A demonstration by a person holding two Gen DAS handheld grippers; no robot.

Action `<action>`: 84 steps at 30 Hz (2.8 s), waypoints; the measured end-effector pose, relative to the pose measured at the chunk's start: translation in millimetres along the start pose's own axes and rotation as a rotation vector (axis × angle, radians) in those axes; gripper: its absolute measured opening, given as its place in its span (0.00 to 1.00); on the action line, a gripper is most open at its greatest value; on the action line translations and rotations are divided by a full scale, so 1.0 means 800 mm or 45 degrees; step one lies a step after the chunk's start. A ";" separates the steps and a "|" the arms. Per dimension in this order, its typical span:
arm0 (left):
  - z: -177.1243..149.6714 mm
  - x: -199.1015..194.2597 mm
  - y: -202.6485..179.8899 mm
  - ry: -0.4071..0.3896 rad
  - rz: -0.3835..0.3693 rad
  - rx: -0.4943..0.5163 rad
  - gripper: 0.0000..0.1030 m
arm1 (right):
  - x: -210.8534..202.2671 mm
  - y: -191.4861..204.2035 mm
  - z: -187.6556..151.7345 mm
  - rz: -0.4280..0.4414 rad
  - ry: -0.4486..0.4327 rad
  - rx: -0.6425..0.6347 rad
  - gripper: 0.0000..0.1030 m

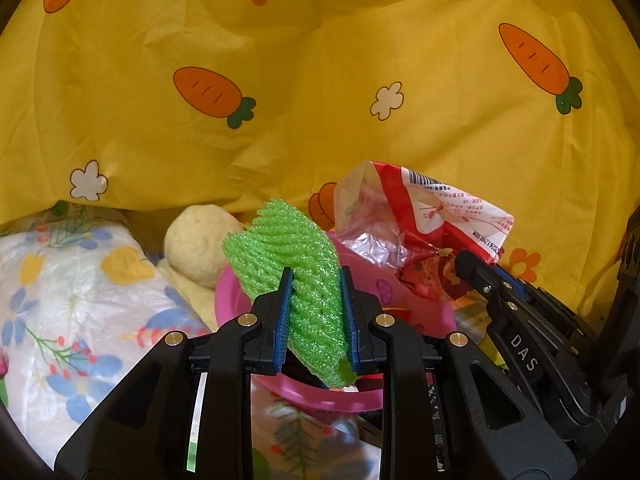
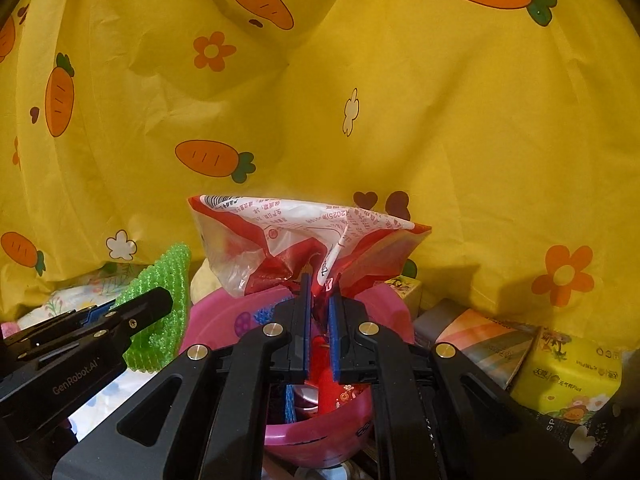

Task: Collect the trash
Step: 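Carry the green net and red-white wrapper over the pink bucket with both tools, then open both tools to drop the net and wrapper into the bucket, then move both open tools back over the table toward the pink bag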

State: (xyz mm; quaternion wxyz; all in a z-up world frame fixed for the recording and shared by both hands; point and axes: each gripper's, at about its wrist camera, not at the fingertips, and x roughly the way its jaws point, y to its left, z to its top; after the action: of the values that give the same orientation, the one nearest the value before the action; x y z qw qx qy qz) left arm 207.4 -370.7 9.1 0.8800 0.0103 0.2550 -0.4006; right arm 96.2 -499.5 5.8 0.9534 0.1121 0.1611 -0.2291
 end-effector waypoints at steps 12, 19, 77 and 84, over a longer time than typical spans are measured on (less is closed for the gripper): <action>-0.007 0.023 0.013 0.071 -0.037 -0.060 0.25 | 0.023 0.002 0.000 0.011 0.042 -0.013 0.08; -0.012 0.017 0.032 0.060 -0.052 -0.113 0.72 | 0.028 0.004 0.001 0.018 0.048 -0.030 0.15; -0.118 -0.398 0.279 -0.169 1.243 -0.423 0.94 | -0.125 0.304 -0.076 0.598 0.057 -0.303 0.92; -0.128 -0.442 0.353 -0.157 1.410 -0.517 0.94 | -0.108 0.397 -0.095 0.724 0.129 -0.405 0.92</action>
State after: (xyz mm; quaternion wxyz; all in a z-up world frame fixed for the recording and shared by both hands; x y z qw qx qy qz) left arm 168.6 91.3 29.1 0.9556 -0.0502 0.2316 0.1752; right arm 154.2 -166.9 10.8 0.9755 0.0136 0.2043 0.0800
